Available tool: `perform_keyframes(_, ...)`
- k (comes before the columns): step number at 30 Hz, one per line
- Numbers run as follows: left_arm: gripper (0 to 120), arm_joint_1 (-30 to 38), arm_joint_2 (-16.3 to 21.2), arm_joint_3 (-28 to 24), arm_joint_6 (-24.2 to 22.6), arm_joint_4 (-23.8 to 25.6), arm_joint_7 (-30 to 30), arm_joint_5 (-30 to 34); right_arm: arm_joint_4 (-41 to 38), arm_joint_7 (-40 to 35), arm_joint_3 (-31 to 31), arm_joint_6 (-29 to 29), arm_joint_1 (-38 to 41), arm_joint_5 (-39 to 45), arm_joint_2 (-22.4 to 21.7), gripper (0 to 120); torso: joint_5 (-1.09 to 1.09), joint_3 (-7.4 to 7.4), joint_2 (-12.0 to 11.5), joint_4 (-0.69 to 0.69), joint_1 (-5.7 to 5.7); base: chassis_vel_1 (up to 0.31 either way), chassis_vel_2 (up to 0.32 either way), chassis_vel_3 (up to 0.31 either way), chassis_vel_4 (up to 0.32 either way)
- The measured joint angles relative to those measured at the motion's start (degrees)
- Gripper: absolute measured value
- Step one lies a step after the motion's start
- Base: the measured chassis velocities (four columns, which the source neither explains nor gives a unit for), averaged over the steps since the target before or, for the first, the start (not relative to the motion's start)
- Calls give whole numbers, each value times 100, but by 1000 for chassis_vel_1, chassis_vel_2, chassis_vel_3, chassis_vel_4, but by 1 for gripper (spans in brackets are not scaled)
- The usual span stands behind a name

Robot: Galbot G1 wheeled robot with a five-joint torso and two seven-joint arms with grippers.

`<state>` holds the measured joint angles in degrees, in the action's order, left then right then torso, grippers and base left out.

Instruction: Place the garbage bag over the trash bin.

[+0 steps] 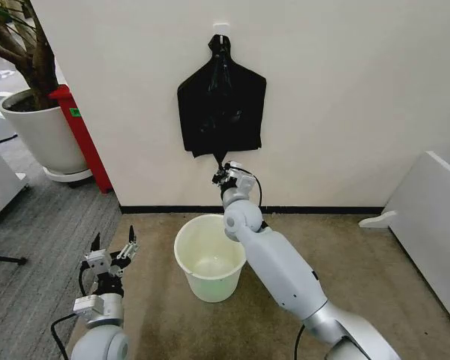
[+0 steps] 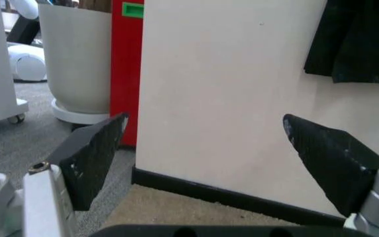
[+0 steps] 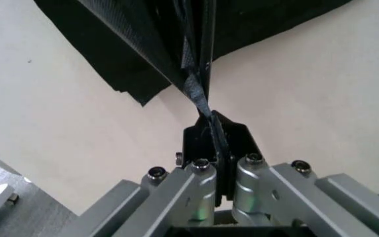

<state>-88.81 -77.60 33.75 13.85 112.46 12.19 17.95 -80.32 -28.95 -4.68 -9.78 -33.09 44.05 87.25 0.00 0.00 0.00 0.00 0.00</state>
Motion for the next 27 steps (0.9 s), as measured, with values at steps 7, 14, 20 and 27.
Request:
perform_keyframes(7, 91, 1, -12, -7, 3, -9, -2, -20, 8, -6, -2, -1, -62, -58, -8, 0, 0, 0, 0, 0, 0, 0, 0, 0, 0)
perform_keyframes(14, 91, 4, -16, -14, 7, -12, -3, -37, -145, -77, -10, -125, -106, -101, -77, 0, 0, 0, 0, 0, 0, 0, 0, 0, 0)
perform_keyframes(20, 91, 11, -1, -14, 8, -8, -3, -39, -609, -209, 23, -293, -229, -287, -126, 10, 0, 0, 0, 0, 0, 0, 0, 0, 0)
perform_keyframes(27, 91, 20, 4, -16, 6, -6, -4, -38, -1182, -286, 78, -415, -274, -498, -265, 29, 0, 0, 0, 0, 0, 0, 0, 0, 0)
